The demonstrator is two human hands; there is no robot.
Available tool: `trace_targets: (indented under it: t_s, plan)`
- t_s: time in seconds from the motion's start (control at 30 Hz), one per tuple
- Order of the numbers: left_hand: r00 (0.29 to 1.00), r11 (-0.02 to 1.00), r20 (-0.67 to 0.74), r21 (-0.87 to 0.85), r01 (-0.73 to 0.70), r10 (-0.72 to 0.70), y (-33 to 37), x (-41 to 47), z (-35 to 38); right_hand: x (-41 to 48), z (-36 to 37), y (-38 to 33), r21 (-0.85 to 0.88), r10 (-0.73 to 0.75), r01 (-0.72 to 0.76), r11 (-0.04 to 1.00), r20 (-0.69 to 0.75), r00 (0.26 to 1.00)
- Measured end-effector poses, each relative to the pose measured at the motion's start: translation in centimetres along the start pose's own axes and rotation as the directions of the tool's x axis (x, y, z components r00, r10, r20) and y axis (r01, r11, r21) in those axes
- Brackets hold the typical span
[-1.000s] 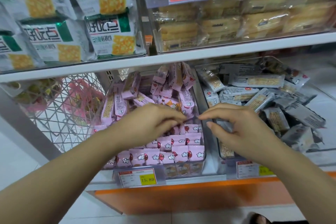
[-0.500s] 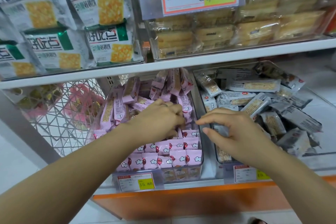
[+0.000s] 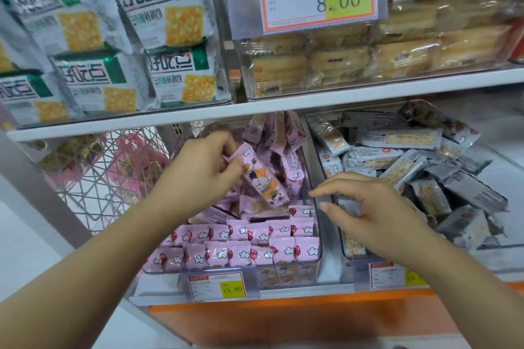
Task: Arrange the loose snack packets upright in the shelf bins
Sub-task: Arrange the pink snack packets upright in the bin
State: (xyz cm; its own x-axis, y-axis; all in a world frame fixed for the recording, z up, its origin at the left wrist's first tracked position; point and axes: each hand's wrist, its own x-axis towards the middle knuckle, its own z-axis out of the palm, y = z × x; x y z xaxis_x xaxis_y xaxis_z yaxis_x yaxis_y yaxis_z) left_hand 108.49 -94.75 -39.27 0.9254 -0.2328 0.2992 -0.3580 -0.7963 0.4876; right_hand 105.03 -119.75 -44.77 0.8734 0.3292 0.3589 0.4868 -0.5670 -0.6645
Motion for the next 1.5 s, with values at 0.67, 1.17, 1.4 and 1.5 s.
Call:
trace_targets:
  t_s: [0.67, 1.17, 1.4, 1.5]
  plan:
    - [0.952, 0.966, 0.295, -0.257, -0.002, 0.081, 3.4, 1.0, 2.7, 0.0, 0.1, 0.1, 0.011, -0.032, 0.032, 0.999, -0.026, 0.999]
    - [0.917, 0.913, 0.387, -0.401, 0.070, 0.100, 3.1, -0.8, 2.6, 0.0, 0.0, 0.1, -0.003, -0.018, 0.018, 1.000, -0.005, 1.000]
    - [0.859, 0.775, 0.511, -0.556, 0.300, 0.035, 2.0, -0.9, 1.4, 0.0, 0.0, 0.1, 0.011, -0.010, 0.010, 1.000, 0.002, 1.000]
    - [0.916, 0.747, 0.398, -0.596, 0.294, -0.044, 0.9, -0.8, 0.7, 0.0, -0.1, 0.0, 0.021, -0.003, 0.003, 1.000, 0.010, 1.000]
